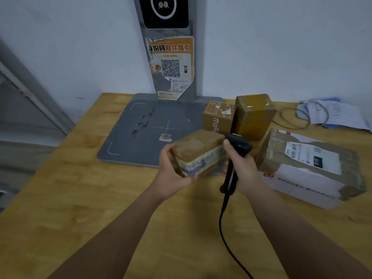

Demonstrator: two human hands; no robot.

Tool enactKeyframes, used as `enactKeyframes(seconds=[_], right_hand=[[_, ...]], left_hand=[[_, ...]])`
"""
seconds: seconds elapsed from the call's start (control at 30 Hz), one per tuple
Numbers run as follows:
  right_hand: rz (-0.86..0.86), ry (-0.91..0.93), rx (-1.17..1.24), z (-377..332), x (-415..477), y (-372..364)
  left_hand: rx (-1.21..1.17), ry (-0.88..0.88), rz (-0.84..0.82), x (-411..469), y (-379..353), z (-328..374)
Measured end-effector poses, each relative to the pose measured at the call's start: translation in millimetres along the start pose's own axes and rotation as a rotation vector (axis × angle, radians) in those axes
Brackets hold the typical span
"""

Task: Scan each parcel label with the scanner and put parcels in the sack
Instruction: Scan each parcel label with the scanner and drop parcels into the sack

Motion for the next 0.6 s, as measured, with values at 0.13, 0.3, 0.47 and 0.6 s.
enactKeyframes(seconds=[0.13,0.3,0.47,0.6], right_hand=[[-0.021,0.010,0.142,-1,-29,11],[0.009,0.169,0.147,0,-59,23],[-0.108,0.327,0.067,9,-89,28],[-0.083,0.274,-0.044,10,-95,40]], left_hand=[[0.042,-0.162,-0.043,-32,-24,14],[-0.064,-0.092,-0.058,-60,-32,23],[-0.555,0.423,0.057,-78,-40,16],[-0.452,0.207,0.182,-88,-28,27]])
Point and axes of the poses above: each hand's wrist, its own x-axis towards the middle knuckle, its own y-axis out of the back of the hand, z = x × y, the point moved 6 cm from there along x, towards the middle knuckle, and after that the axes turned 11 degrees about -x, right-handed, at the moved point
